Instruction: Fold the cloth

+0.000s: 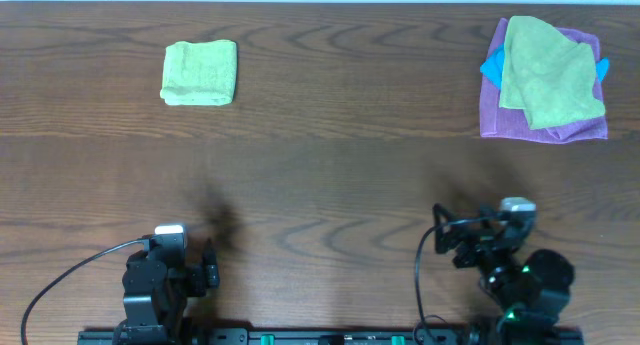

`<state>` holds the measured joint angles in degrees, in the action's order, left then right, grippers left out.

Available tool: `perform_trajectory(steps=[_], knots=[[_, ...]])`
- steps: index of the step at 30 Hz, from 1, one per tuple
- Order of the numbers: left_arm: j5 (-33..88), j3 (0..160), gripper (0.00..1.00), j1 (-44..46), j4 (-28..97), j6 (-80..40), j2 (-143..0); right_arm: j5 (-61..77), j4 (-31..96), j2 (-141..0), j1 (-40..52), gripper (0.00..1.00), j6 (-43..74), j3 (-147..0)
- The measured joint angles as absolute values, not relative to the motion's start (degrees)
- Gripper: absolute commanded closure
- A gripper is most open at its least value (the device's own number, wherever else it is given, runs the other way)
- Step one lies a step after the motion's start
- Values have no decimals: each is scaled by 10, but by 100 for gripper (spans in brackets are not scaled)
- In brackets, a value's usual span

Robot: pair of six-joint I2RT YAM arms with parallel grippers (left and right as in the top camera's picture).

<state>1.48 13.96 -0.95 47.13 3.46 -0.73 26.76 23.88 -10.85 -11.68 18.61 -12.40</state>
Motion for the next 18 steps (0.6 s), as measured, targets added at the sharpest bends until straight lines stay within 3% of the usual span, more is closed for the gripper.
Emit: perform_trajectory(steps=[6, 11, 13, 18], knots=[[15, 139, 5, -10, 471, 35, -7, 253, 260, -283, -207, 1, 209, -285], [15, 139, 5, -10, 471, 35, -6, 203, 289, -543, -256, 1, 263, -479], [15, 139, 5, -10, 471, 35, -7, 190, 294, -635, -261, 9, 283, -533], [15, 138, 5, -10, 470, 35, -6, 196, 334, -860, -261, 10, 332, -687]])
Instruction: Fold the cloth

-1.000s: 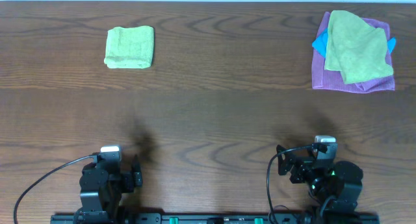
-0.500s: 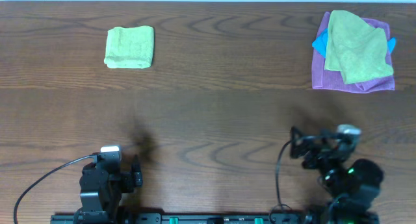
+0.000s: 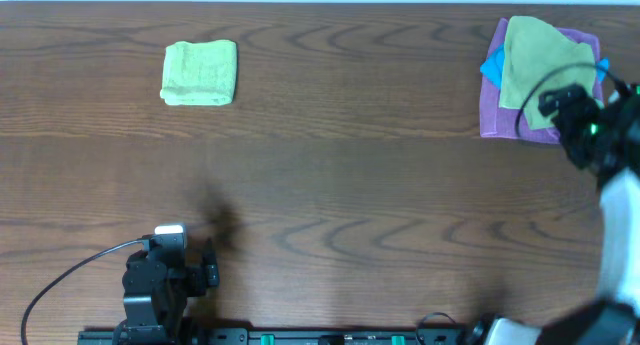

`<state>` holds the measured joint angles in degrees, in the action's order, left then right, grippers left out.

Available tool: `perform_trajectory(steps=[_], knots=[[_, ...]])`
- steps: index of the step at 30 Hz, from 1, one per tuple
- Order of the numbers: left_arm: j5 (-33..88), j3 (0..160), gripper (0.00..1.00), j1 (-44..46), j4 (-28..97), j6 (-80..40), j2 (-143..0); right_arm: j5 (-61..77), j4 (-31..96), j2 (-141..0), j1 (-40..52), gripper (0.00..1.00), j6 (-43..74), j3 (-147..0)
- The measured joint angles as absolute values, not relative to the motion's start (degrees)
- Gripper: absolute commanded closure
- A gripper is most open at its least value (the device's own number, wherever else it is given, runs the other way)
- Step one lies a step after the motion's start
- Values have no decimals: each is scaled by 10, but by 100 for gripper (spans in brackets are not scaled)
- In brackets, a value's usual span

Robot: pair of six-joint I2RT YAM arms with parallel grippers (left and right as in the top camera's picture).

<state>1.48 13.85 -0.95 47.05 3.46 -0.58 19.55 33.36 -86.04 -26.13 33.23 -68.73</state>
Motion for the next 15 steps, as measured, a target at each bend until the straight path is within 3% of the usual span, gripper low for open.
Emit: perform_trajectory(steps=[7, 15], knots=[[15, 138, 5, -10, 470, 35, -6, 208, 368, -1042, -268, 16, 396, -802], [15, 138, 5, -10, 470, 35, -6, 210, 312, -1124, -301, 34, 425, -809]])
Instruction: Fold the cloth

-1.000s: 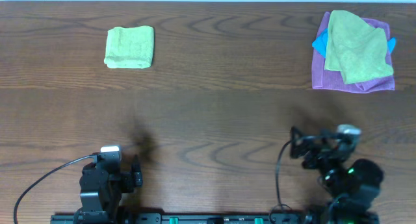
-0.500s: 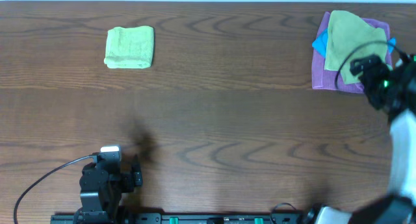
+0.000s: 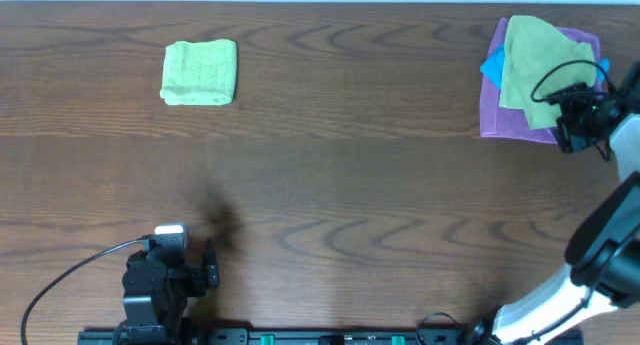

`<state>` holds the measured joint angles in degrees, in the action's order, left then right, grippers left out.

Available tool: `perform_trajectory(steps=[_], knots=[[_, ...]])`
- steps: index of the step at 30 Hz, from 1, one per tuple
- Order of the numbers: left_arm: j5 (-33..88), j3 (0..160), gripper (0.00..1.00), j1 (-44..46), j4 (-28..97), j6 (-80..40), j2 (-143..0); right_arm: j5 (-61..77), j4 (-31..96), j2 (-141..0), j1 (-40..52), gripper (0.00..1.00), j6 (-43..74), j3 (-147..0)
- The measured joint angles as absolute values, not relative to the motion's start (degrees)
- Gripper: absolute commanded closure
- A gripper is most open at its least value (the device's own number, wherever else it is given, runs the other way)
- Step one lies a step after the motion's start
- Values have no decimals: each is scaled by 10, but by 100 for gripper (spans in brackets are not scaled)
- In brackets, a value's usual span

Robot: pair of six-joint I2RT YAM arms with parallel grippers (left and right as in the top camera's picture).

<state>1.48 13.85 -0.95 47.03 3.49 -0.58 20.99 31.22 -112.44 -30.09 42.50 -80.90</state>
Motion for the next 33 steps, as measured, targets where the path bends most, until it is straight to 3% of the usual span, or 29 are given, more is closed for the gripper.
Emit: perform_trajectory(steps=[5, 7, 10, 14, 15, 17, 18, 20, 23, 25, 26, 33], knots=[[15, 138, 5, -10, 470, 35, -6, 210, 287, -1155, -305, 52, 416, -809], [15, 138, 5, -10, 470, 35, -6, 208, 281, -1158, -305, 49, 414, -809], [15, 138, 5, -10, 470, 35, -6, 192, 271, -1158, -305, 70, 407, -810], [15, 138, 5, -10, 470, 35, -6, 179, 239, -1159, -305, 68, 396, -811], [15, 138, 5, -10, 470, 35, -6, 176, 234, -1159, -305, 61, 394, -811], [15, 138, 5, -10, 470, 35, -6, 168, 231, -1159, -305, 36, 393, -812], [15, 138, 5, -10, 470, 35, -6, 166, 232, -1162, -305, 36, 390, -814], [15, 138, 5, -10, 470, 35, -6, 161, 237, -1169, -305, 56, 385, -817], [15, 138, 5, -10, 470, 35, -6, 150, 246, -1179, -305, 70, 383, -817], [15, 138, 5, -10, 470, 35, -6, 137, 246, -1181, -305, 92, 381, -817], [15, 138, 5, -10, 470, 35, -6, 133, 246, -1181, -305, 99, 380, -817], [15, 138, 5, -10, 470, 35, -6, 140, 242, -1181, -305, 99, 382, -817]])
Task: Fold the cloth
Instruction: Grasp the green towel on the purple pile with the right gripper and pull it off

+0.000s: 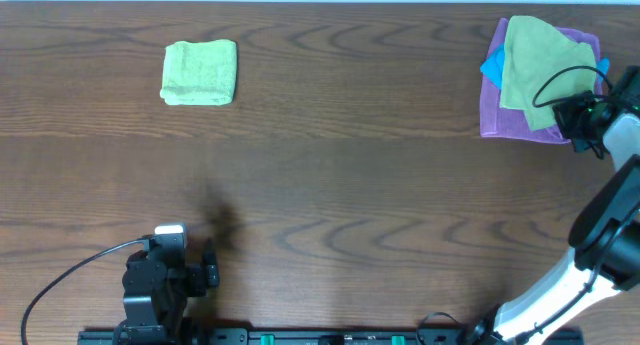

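At the back right lies a pile of cloths: an olive-green cloth (540,70) spread loosely on top, a purple cloth (500,117) under it, and a blue cloth (490,67) peeking out at the left. My right gripper (573,122) is at the pile's lower right corner, over the edge of the green and purple cloths. Its fingers are too small and dark to tell open from shut. My left gripper (208,268) rests folded back at the front left, far from any cloth, and its jaws cannot be made out.
A light green cloth (200,73), folded into a small square, lies at the back left. The dark wooden table (330,185) spans the whole view. A grey cable (70,275) loops from the left arm's base.
My right gripper has shifted slightly right and up along the lower right edge of the pile. The cloths look unmoved. The left arm is where it was.
My right arm first sat folded at the front right, far from the pile. Then it was stretched out to the pile's right side, and after that at the lower right corner, where it stays now. The pile and the folded light green cloth have not changed.
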`<state>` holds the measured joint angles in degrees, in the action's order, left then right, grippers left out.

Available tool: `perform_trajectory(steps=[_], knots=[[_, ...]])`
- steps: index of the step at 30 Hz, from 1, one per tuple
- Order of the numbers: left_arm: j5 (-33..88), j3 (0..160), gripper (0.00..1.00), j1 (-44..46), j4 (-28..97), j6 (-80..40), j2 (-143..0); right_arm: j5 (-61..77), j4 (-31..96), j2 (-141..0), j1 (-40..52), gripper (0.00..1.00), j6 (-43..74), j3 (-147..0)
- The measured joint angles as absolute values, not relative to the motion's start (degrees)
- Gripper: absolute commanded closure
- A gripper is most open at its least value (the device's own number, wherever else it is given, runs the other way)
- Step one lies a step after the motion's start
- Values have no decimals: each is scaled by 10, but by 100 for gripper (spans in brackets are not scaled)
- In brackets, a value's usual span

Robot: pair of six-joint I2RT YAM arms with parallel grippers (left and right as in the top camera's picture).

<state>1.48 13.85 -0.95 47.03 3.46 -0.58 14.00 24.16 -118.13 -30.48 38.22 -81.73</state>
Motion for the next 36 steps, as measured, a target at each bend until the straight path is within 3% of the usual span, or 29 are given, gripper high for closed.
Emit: perform_trajectory(steps=[8, 14, 20, 24, 30, 36], knots=[[15, 138, 5, -10, 470, 35, -6, 196, 281, -1151, -294, 99, 348, -820], [15, 138, 5, -10, 470, 35, -6, 250, 318, -997, -241, 99, 320, -831], [15, 138, 5, -10, 470, 35, -6, 370, 375, -874, -88, 99, 288, -846], [15, 138, 5, -10, 470, 35, -6, 429, 484, -852, 44, 98, 253, -847], [15, 138, 5, -10, 470, 35, -6, 309, 696, -851, 216, 99, 249, -845], [15, 138, 5, -10, 470, 35, -6, 177, 730, -846, 240, 99, 274, -844]])
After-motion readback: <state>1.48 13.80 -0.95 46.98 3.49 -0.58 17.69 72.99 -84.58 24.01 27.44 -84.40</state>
